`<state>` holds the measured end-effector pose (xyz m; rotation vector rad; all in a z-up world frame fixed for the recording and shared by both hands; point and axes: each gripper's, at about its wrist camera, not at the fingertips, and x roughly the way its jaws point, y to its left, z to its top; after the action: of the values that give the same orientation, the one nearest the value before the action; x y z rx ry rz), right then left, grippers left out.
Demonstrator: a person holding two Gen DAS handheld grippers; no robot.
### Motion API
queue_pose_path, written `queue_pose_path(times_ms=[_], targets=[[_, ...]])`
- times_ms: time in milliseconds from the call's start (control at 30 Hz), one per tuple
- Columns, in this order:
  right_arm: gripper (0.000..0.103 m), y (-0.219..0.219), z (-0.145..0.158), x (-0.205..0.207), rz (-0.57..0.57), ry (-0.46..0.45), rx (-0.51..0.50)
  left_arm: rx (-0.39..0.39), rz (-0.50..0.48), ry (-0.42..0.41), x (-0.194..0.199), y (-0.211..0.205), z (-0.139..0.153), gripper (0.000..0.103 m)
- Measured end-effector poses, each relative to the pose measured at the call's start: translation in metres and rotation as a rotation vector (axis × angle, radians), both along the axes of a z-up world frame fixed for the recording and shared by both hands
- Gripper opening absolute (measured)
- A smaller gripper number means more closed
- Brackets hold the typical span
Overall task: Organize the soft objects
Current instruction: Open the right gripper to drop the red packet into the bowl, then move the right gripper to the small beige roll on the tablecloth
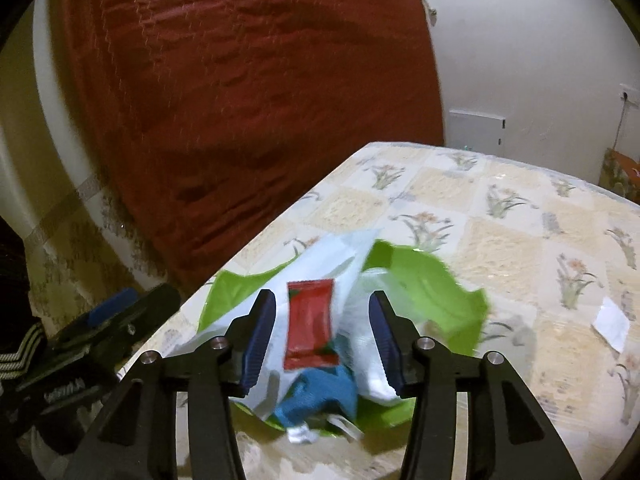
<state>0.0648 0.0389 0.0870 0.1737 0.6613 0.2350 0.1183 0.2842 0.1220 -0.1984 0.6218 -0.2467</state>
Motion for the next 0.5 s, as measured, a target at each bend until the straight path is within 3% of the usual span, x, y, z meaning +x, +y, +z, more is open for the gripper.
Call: queue_pose_path(times_ms=[500], targets=[[0.050, -0.117, -0.010, -0.052, -0.260, 0.021, 0.009, 0.037, -0.095, -0.028, -0.012, -0.050, 0.013, 0.103]])
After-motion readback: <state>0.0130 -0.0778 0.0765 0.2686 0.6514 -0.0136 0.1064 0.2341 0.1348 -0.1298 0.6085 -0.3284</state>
